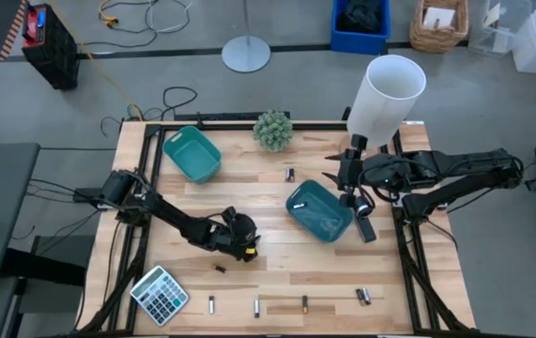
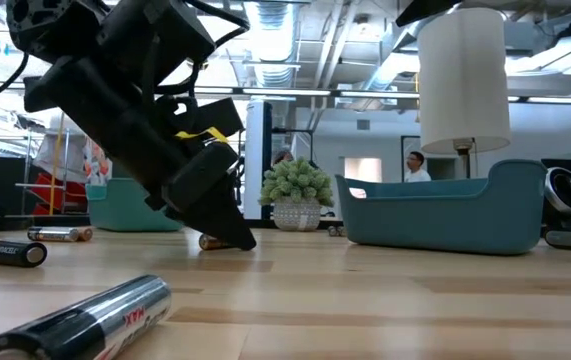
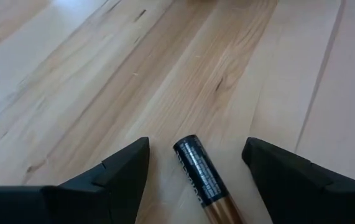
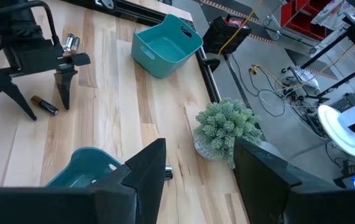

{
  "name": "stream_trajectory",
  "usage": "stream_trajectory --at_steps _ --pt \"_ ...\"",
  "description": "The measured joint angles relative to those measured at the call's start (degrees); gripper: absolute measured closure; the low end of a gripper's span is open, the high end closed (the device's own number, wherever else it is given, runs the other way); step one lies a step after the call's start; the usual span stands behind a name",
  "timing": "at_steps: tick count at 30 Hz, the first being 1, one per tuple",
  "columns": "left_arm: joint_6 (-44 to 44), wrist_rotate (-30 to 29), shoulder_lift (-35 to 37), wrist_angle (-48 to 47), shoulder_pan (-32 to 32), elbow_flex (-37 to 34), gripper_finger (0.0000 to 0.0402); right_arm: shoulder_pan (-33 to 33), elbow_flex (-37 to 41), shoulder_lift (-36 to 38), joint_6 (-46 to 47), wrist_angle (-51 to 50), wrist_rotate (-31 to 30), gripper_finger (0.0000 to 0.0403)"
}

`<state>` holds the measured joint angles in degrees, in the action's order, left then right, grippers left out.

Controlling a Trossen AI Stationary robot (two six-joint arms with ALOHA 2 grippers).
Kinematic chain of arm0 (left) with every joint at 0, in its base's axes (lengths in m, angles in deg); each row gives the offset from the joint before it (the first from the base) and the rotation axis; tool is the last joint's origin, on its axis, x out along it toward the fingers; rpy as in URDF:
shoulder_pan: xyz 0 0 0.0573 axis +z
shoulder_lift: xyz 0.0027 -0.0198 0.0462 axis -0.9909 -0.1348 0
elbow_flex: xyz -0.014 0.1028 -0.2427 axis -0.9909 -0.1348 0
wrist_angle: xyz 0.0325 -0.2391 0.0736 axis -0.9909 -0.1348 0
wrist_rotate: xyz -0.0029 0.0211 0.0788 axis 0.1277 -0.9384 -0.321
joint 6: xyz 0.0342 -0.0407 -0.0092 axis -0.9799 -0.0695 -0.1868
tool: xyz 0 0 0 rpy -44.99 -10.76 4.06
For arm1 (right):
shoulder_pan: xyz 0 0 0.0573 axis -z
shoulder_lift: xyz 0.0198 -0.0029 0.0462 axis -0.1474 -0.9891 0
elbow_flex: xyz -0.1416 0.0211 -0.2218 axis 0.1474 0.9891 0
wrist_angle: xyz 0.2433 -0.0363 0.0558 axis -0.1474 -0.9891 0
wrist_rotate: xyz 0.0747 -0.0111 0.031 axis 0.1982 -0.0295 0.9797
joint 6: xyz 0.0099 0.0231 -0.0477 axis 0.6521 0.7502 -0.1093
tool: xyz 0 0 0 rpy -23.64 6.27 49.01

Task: Sort batteries
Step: Put the black battery into the green bin

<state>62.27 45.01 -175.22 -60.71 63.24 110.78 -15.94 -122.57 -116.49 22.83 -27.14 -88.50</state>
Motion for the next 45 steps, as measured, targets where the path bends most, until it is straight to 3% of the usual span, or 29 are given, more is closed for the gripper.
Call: stream_trajectory --at_steps 13,21,35,45 --pt "0.96 3.45 -0.12 -3.44 0.40 0.07 0.0288 0.00 0.00 0.00 0.00 0.00 0.00 0.0198" --pt "0.47 6.70 0.01 -4.31 1.39 0.07 0.0343 -0.01 0.00 0.00 0.02 0.00 0.00 0.0198" --pt "-3.14 9.42 0.52 -4.39 2.28 0.00 0.0354 0.00 0.00 0.00 0.02 0.00 0.00 0.0198" --pt "-9.06 11.00 6.14 -7.00 4.51 -0.33 0.0355 0.00 0.00 0.00 0.00 0.00 0.00 0.0198"
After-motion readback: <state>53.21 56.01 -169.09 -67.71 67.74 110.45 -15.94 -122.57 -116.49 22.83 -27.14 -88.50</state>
